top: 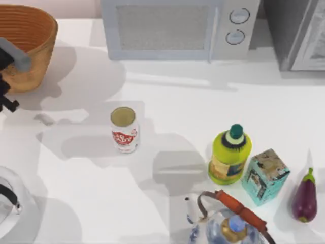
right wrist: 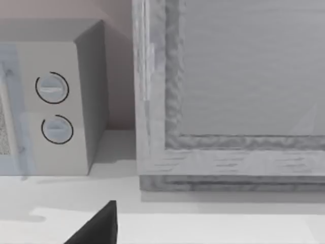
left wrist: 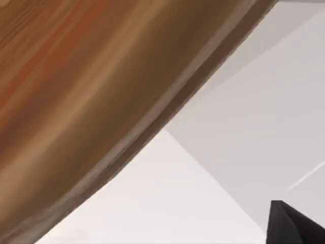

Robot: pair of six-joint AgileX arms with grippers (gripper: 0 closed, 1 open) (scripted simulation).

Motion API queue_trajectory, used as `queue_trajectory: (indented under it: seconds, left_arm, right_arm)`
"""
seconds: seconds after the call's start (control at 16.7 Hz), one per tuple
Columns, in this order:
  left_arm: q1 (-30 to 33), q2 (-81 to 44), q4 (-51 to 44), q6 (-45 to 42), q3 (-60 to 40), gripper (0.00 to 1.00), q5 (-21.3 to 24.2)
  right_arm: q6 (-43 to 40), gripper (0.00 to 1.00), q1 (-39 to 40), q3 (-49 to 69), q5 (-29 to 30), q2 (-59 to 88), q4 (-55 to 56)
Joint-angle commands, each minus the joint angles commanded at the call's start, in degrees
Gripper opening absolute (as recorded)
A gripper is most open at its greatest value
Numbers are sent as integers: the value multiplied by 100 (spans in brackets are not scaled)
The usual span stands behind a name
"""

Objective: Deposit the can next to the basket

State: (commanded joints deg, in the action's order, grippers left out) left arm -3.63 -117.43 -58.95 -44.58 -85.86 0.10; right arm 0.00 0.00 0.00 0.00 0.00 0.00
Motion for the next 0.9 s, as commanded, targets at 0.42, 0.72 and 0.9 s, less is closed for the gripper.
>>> queue_trajectory:
  seconds: [0.42,0.72,0.9]
  left_arm:
    - [1592,-402,-384,3187,-680,0,-2]
    - [2833,-578,-615,5792,-1096,0,2]
    - [3424,-613,-697,6985,-1273,0,-1]
  right_arm:
    - [0,100,0,0,0,0,0]
    - [0,100,0,0,0,0,0]
    - [0,100,0,0,0,0,0]
